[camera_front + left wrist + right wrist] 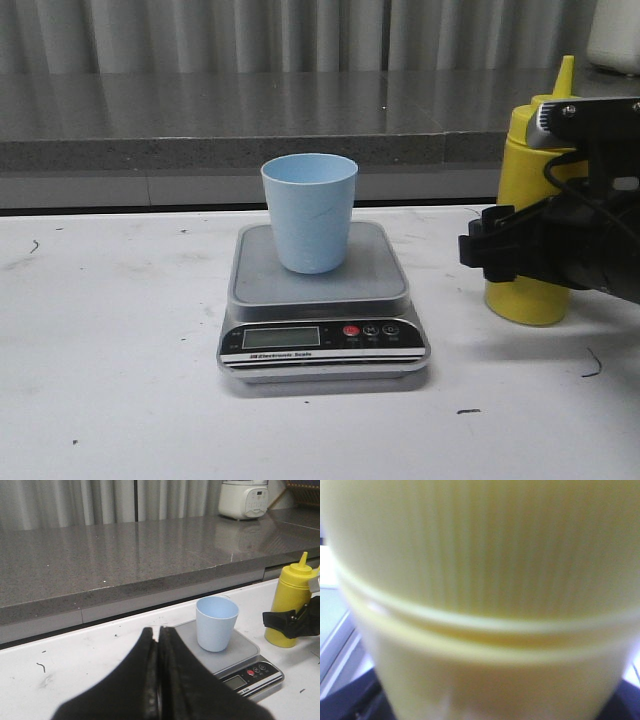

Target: Pour seasoning into cup on scale with both arms

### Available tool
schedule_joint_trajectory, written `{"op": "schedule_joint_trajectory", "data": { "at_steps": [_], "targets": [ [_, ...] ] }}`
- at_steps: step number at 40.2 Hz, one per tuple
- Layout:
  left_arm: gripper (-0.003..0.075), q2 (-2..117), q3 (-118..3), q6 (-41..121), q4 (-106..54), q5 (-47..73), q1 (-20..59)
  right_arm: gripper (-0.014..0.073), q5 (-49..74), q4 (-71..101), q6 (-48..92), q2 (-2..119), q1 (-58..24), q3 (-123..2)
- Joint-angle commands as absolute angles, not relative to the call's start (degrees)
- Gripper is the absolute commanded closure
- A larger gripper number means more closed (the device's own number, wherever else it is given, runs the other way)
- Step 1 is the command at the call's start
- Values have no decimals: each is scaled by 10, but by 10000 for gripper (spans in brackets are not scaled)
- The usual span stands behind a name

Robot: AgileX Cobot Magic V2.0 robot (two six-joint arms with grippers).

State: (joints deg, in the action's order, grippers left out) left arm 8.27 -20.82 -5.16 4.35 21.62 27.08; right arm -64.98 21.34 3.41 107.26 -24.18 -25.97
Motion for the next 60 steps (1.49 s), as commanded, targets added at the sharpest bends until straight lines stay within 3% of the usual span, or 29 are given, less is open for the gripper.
{"op": "schedule_joint_trajectory", "data": {
  "at_steps": [1,29,32,35,41,51,60],
  "targets": [
    [740,88,-223,-55,40,168,271,9,-728,204,34,1051,-240,-262],
    [740,88,-223,-55,40,168,271,34,-737,151,20,930,-241,-102],
    [740,88,-223,-55,40,168,271,116,-737,151,20,900,-241,-88],
    [740,88,-223,-55,40,168,271,270,-737,151,20,870,-241,-78],
    [740,88,-223,-55,40,168,271,670,-737,151,20,795,-241,-58],
    [740,88,-223,-55,40,168,271,655,-656,152,21,641,-241,-46],
    [740,88,-223,-55,40,168,271,655,-332,218,149,445,-241,-122]
  ]
}}
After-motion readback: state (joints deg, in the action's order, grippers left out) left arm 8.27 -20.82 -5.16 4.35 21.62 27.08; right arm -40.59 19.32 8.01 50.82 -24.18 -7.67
